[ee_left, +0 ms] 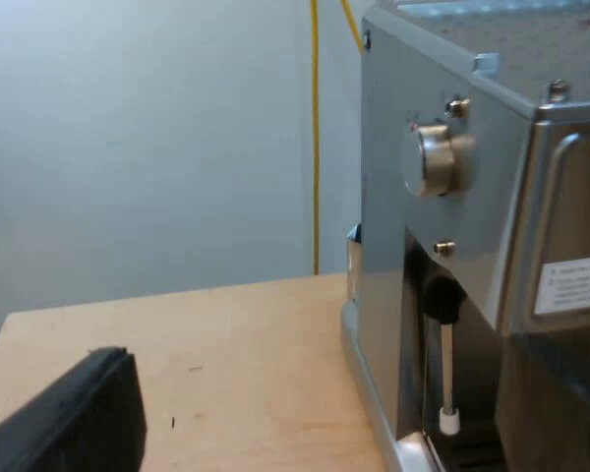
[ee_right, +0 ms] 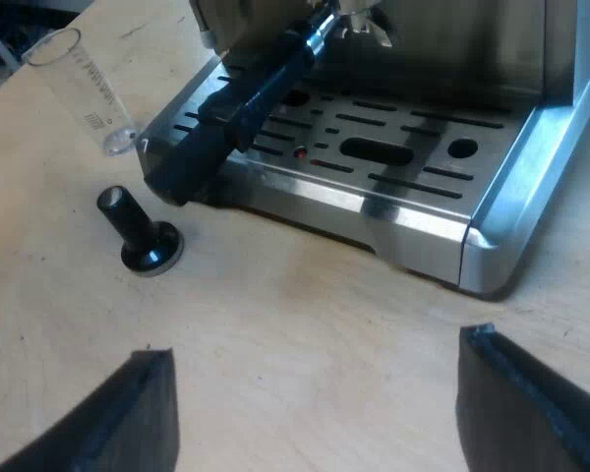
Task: Pour the beans into the coffee machine
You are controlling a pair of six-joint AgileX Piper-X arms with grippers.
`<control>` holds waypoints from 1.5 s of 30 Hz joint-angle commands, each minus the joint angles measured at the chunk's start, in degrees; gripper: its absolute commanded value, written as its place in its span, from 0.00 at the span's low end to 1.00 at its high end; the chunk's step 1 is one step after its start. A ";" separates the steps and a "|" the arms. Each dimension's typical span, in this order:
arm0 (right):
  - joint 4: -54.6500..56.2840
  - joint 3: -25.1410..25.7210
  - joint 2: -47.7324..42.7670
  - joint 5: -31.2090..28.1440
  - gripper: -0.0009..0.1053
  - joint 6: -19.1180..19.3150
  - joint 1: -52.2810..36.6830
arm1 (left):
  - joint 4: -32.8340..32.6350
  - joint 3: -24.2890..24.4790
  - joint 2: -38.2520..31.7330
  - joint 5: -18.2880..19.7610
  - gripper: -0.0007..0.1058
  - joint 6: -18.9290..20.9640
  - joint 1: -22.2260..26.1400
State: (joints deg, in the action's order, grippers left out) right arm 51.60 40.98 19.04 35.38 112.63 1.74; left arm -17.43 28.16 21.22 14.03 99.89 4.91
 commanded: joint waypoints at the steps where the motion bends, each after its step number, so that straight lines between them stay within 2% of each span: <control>1: -0.44 0.24 -0.45 0.83 0.59 1.88 -0.24 | -4.83 1.89 -3.73 -0.56 0.81 0.18 -0.03; 4: -0.44 0.24 -0.45 0.81 0.59 3.24 -0.24 | -8.32 2.17 -8.05 -0.56 0.81 0.18 -0.03; 8: -0.44 0.24 -0.45 1.43 0.59 3.22 -0.24 | -12.82 2.17 -12.98 -0.56 0.81 0.18 -0.03; 12: -0.44 0.24 -0.45 4.65 0.59 4.69 -0.24 | -15.42 2.17 -17.65 -0.56 0.81 0.18 -0.03; 16: -0.44 0.24 -0.45 4.99 0.59 4.69 -0.24 | -17.35 2.17 -21.97 -0.56 0.81 0.18 -0.03; 17: -0.44 0.24 -0.45 4.99 0.59 4.69 -0.24 | -19.98 2.40 -23.85 -0.39 0.81 0.18 -0.03; 18: -0.44 0.24 -0.45 4.99 0.59 4.69 -0.24 | -20.36 2.49 -24.24 -0.30 0.81 0.18 -0.03; 20: -0.44 0.24 -0.45 4.99 0.59 4.69 -0.24 | -28.22 4.91 -23.81 -0.11 0.81 0.18 -0.03; 22: -0.44 0.24 -0.88 4.99 0.59 4.69 -0.24 | -32.78 6.33 -23.81 -0.42 0.81 -0.78 -0.03; 23: -0.44 0.24 -1.09 4.99 0.59 4.69 -0.24 | -34.29 7.18 -23.97 -0.37 0.81 -2.38 -0.03; 27: -0.44 0.24 -2.58 4.99 0.59 4.69 -0.24 | -36.46 8.25 -23.97 -0.40 0.81 -4.12 -0.03; 28: -0.44 0.24 -3.06 4.99 0.59 4.69 -0.24 | -38.71 9.28 -23.97 -0.40 0.81 -6.14 -0.03; 32: -0.44 0.24 -5.42 4.69 0.59 4.69 -0.24 | -45.68 11.50 -23.97 -0.53 0.81 -6.26 -0.03; 39: -0.32 0.24 -10.91 3.10 0.59 3.59 -0.24 | -47.66 11.52 -23.97 -0.31 0.81 -4.74 -0.03; 41: -0.32 0.24 -13.40 -0.77 0.59 1.09 -0.24 | -48.06 11.75 -23.97 -0.34 0.81 -4.56 -0.03; 45: -0.32 0.24 -16.77 -5.65 0.59 -1.20 -0.24 | -48.04 12.24 -23.97 -0.34 0.81 -4.57 -0.03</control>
State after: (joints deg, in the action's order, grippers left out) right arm 51.60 40.98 3.03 30.13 111.66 1.74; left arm -65.67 39.71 -0.46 13.67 94.48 4.91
